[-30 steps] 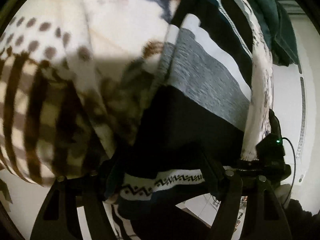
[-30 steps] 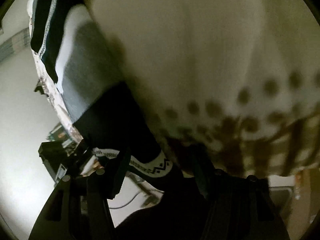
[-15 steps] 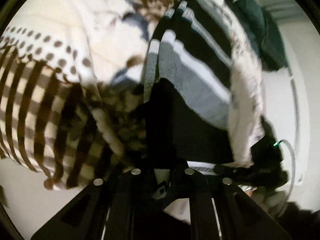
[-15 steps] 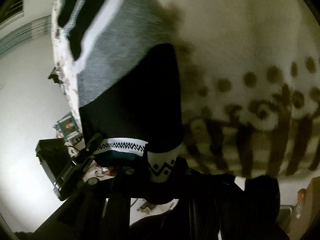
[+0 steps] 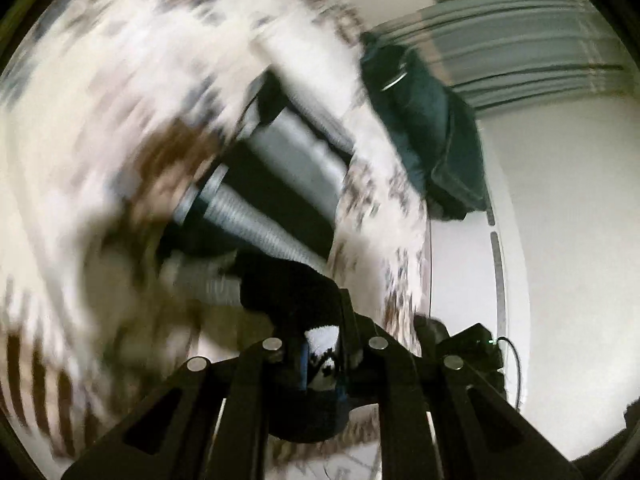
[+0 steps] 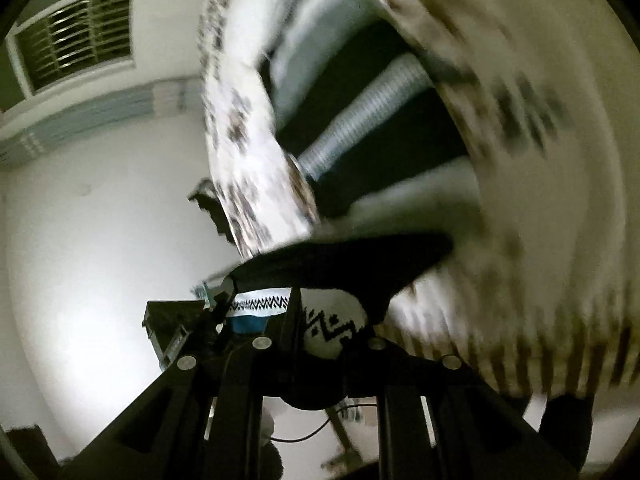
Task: Fold small clothes
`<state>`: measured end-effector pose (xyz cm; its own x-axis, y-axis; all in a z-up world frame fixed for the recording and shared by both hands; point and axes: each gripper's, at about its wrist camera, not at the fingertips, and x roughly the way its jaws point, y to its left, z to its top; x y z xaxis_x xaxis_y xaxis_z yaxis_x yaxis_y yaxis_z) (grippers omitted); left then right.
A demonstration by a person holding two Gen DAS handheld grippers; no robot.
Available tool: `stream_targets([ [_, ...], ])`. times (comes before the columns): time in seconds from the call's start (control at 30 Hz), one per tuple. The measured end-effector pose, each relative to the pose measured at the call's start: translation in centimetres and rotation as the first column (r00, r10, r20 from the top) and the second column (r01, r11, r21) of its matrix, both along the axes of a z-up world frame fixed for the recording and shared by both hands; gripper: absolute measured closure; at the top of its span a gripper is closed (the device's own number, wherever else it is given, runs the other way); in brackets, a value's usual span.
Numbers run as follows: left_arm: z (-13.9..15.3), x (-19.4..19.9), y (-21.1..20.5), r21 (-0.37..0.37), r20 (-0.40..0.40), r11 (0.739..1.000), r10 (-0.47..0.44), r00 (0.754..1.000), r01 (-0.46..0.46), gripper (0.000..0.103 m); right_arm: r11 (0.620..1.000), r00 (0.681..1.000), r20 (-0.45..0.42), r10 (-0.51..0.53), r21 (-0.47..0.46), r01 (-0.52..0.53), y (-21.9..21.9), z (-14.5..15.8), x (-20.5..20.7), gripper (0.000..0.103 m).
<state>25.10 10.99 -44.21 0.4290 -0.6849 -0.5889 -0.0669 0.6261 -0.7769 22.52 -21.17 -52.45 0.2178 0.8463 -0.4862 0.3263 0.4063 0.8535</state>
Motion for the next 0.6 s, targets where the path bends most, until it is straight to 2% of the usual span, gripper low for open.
stream_targets([
  [0.07, 0.7, 4.4, -0.5, 0.009, 0.060, 1.000, 0.000, 0.998, 0.000, 0.094, 0.999, 0.998, 0.044, -0.035, -0.019, 0.036, -0.3, 0.9, 4.5, 0.088],
  [0.2, 0.2, 12.2, -1.5, 0.019, 0.107, 1.000, 0.000, 0.994, -0.002, 0.094, 0.993, 0.990, 0.127, -0.069, -0.092, 0.081, -1.1, 1.5, 14.8, 0.088],
  [0.3, -1.0, 18.1, -1.9, 0.030, 0.097, 1.000, -0.001, 0.995, -0.002, 0.093, 0.985, 0.987, 0.138, -0.083, -0.138, 0.102, -1.8, 0.7, 20.9, 0.088],
  [0.4, -3.0, 23.7, -2.4, 0.059, 0.025, 0.998, -0.010, 1.000, 0.009, 0.089, 0.980, 0.990, 0.111, -0.085, -0.170, 0.103, -2.8, -1.1, 27.1, 0.085],
  [0.43, -4.0, 25.7, -2.4, 0.056, 0.000, 0.998, -0.012, 1.000, 0.012, 0.081, 0.979, 0.991, 0.100, -0.085, -0.177, 0.102, -2.8, -1.7, 28.5, 0.085],
  [0.53, -6.1, 28.3, -2.1, 0.031, -0.036, 1.000, 0.003, 0.999, -0.002, 0.038, 0.980, 0.995, 0.049, -0.084, -0.176, 0.091, -2.7, -3.8, 32.0, 0.083],
  [0.57, -7.0, 29.1, -1.6, 0.010, -0.049, 1.000, 0.030, 0.998, -0.030, 0.037, 0.979, 0.995, 0.043, -0.093, -0.178, 0.099, -2.8, -4.1, 32.4, 0.078],
  [0.6, -7.5, 29.3, -1.3, -0.001, -0.063, 0.999, 0.043, 0.997, -0.043, 0.037, 0.978, 0.993, 0.046, -0.106, -0.175, 0.112, -2.9, -4.4, 32.9, 0.067],
])
